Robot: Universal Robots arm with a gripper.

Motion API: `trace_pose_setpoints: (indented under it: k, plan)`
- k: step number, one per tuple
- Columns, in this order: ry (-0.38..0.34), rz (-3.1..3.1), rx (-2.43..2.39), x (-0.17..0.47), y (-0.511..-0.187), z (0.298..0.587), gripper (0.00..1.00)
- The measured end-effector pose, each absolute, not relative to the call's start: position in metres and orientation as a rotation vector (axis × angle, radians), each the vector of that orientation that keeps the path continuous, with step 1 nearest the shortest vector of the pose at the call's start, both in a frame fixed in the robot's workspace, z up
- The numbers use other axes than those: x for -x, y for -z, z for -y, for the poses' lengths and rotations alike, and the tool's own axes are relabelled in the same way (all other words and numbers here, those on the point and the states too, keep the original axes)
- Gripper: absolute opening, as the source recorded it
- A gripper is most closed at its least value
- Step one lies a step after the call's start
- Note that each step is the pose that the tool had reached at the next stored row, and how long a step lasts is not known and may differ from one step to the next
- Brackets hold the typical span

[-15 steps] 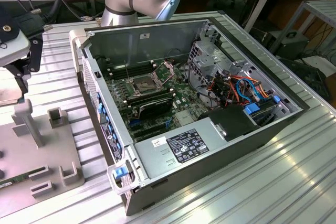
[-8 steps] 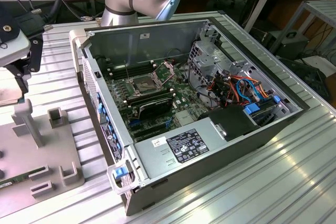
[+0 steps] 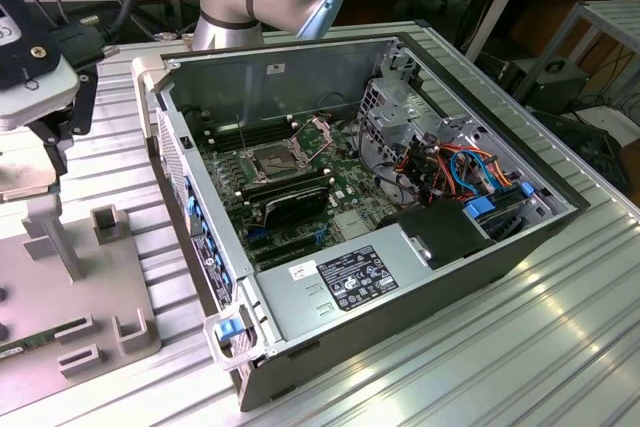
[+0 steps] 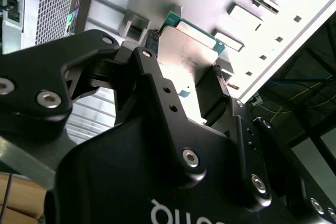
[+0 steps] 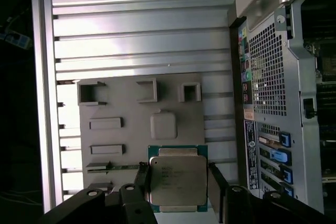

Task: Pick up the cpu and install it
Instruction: 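Pick up the cpu and move it towards the insertion slot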

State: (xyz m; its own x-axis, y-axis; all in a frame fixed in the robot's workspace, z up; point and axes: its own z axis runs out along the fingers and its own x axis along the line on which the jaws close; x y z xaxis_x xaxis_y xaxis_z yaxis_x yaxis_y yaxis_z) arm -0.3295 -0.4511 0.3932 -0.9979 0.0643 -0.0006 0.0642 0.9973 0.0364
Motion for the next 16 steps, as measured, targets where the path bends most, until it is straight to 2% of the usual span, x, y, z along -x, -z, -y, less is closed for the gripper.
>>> trace_pose_setpoints:
  k: [16]
  plan:
    - [-0.057,-3.138,-0.101,0.253,-0.393,0.451,0.54]
